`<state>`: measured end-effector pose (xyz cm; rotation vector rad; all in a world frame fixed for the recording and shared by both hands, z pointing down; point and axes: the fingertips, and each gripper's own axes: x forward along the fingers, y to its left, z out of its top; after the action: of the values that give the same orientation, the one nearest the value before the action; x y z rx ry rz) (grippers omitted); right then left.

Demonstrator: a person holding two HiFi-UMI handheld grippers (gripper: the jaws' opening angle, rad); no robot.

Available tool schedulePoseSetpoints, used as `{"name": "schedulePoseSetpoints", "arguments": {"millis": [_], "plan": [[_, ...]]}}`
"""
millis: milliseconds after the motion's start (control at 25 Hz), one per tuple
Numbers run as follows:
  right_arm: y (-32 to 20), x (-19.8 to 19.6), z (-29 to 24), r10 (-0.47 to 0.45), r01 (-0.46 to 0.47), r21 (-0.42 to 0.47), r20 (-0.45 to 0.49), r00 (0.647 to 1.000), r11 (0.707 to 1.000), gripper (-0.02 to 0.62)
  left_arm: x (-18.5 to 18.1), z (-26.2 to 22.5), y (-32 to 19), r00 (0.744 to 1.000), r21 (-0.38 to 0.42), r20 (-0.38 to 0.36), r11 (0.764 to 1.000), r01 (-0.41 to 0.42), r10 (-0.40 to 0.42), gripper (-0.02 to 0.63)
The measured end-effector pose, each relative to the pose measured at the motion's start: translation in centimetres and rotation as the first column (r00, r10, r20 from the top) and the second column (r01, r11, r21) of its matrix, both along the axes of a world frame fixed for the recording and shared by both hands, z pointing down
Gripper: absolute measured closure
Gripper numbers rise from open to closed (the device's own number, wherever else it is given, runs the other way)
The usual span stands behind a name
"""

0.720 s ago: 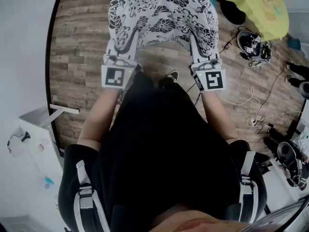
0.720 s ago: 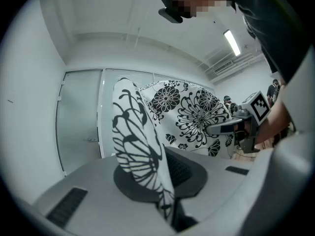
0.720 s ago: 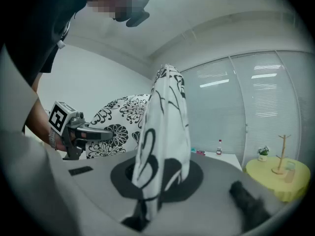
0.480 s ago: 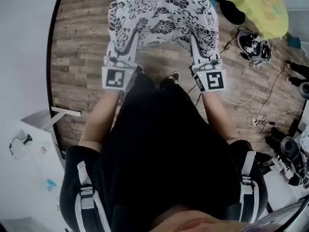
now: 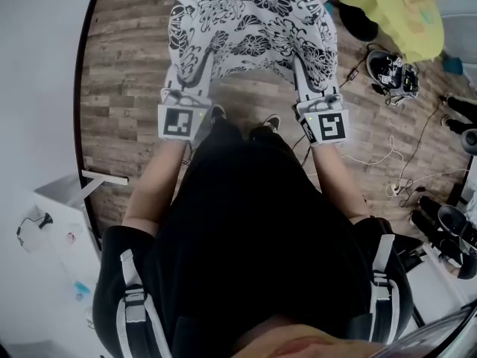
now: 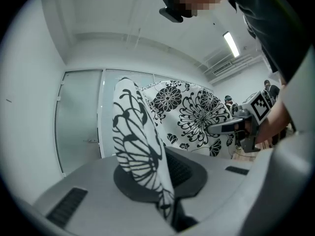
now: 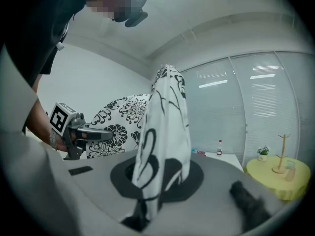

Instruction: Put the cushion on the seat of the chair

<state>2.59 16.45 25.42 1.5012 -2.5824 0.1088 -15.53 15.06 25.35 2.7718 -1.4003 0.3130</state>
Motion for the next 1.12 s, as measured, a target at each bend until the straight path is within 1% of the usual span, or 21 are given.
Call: {"name": "schedulePoseSetpoints", "arguments": {"millis": [160,320,440,600,760,880,1120], "plan": [[-0.3,0.1,0.3,0.025,-0.025,0.007,-0.006,1.000,1.000,0.568,0.0,0.3,-0.7,1.000,0.001,-0.005,1.000,-0.021,0.021,0.575],[1.1,-0.3,-0.6,0.032,-0.032,0.007,-0.002,0.999,0.999,0.568,-0.5,-0.7,0.7,1.000,-0.008,-0.008,1.000,-0.022,0.022,0.575],[2.3,-0.7,-0.2,0.053,-0.053,0.018,0.002,0.999,0.998,0.568,-0.9,-0.5,1.5,0.999,0.005,0.001,0.999,-0.045,0.045,0.575],[1.0,-0.4,1.1,0.089,-0.090,0.009,0.015,0.996,0.996,0.568,-0.5,0.6,-0.5,0.997,0.001,-0.001,0.997,-0.081,0.081,0.575],[1.3,-0.5,1.0,0.111,-0.111,-0.001,0.012,0.994,0.994,0.568,-0.5,0.5,-0.6,0.995,-0.013,-0.008,0.995,-0.100,0.100,0.575],[1.3,-0.5,0.7,0.114,-0.114,0.003,0.007,0.993,0.993,0.568,-0.5,0.3,-0.7,0.994,-0.012,-0.020,0.994,-0.105,0.105,0.575],[1.1,-0.5,0.7,0.097,-0.097,0.025,0.019,0.995,0.995,0.568,-0.3,0.3,-0.9,0.994,0.007,-0.016,0.994,-0.110,0.110,0.575]]}}
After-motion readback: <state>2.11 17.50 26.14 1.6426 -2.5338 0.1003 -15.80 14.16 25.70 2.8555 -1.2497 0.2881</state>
